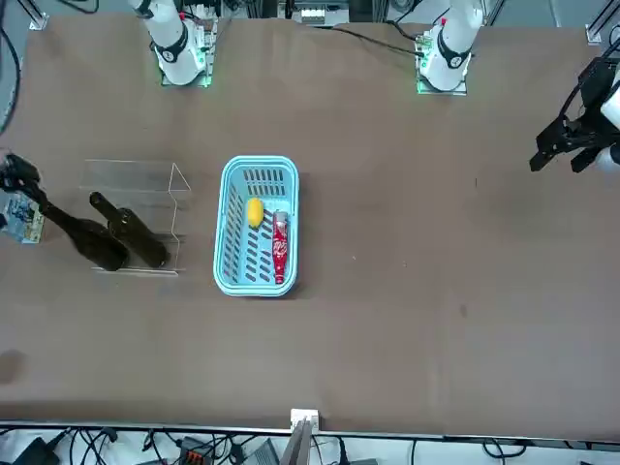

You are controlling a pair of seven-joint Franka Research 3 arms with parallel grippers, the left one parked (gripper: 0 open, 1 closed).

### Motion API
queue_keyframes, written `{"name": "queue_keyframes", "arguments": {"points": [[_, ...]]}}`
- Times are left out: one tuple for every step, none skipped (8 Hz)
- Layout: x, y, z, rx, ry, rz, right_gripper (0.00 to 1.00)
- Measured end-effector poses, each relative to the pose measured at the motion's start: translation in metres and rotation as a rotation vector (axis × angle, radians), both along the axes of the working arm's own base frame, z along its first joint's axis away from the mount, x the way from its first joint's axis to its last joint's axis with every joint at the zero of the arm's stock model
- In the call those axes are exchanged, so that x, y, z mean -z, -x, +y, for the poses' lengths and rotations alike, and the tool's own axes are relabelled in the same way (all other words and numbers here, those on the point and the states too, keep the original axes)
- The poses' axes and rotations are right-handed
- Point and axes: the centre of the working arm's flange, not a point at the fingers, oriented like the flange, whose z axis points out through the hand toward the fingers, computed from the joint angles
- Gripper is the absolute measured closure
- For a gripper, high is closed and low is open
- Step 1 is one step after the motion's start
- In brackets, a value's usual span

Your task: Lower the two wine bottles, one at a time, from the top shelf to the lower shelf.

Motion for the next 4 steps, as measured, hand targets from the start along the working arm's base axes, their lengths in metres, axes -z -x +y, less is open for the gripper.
{"name": "queue_keyframes", "arguments": {"points": [[-0.025, 0.012, 0.007, 0.022, -0.035, -0.021, 0.00], [-0.047, 0.028, 0.014, 0.069, -0.073, -0.026, 0.00], [-0.063, 0.042, 0.019, 0.124, -0.094, -0.021, 0.00], [-0.077, 0.055, 0.029, 0.184, -0.106, -0.019, 0.00]]}}
